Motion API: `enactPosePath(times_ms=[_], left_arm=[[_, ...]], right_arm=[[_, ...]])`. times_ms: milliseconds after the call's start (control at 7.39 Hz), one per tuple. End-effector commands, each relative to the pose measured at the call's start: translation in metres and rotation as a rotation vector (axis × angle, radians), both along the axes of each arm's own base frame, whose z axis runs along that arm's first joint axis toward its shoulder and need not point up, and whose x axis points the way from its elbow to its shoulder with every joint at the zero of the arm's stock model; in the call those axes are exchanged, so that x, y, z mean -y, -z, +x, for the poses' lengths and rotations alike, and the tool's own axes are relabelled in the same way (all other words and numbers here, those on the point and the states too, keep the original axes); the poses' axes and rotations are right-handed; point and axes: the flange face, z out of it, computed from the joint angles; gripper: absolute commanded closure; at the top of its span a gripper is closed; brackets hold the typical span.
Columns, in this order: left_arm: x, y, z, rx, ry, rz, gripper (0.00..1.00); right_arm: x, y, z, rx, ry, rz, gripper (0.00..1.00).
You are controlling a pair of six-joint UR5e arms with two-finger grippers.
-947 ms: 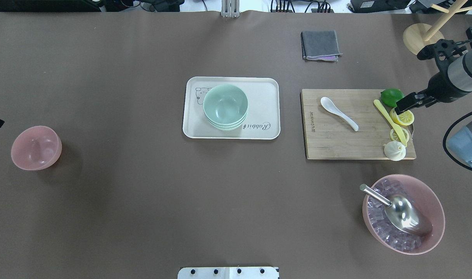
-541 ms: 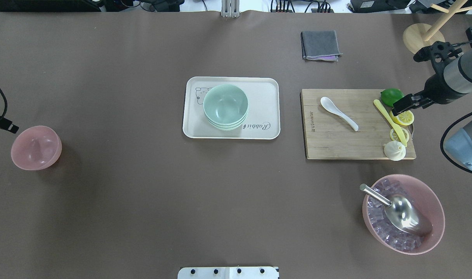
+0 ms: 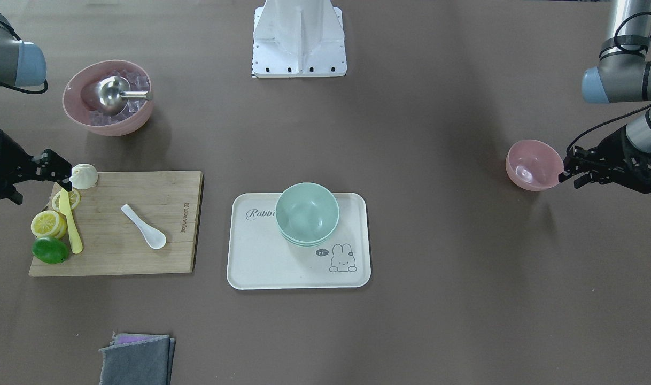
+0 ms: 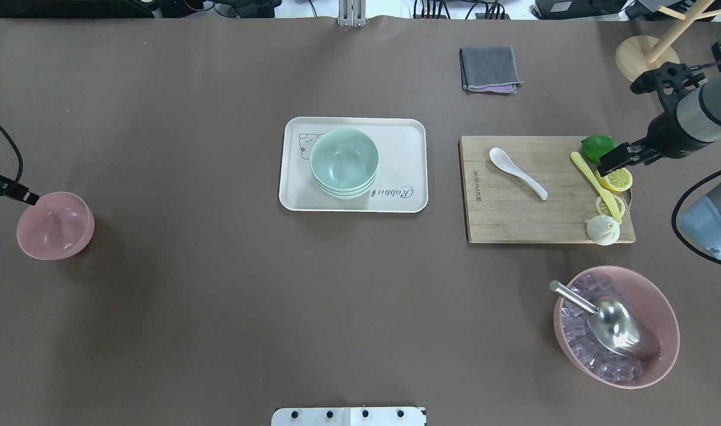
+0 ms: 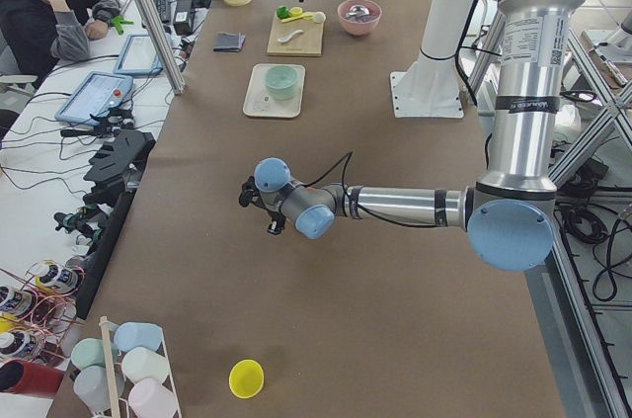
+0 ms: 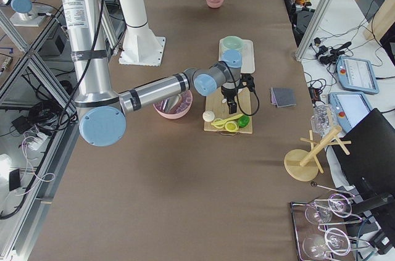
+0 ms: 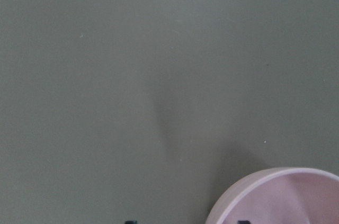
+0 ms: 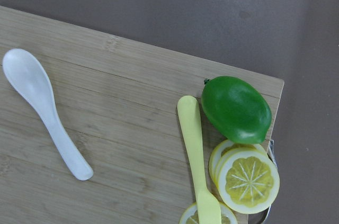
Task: Stack pink bowl on green and place spoon
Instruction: 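Lower the left gripper onto the pink bowl rim while the right arm hovers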
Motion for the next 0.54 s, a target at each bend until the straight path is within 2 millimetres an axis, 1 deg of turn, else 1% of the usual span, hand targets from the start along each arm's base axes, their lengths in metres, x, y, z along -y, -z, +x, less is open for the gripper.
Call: enactPosePath(times_ms=[0,406], left_arm=[[-0.0035,-0.0016,0.0007,-0.005,-0.006,0.008,0.61],[-0.0071,0.0041,0.0061,-0.034,-0.034,-0.001,0.61]], right_arm=[[0.0,0.0005,0.0,0.0,0.0,0.001,0.0],[-0.0004,-0.0004,0.0002,0.0,0.0,-0.001,0.0]])
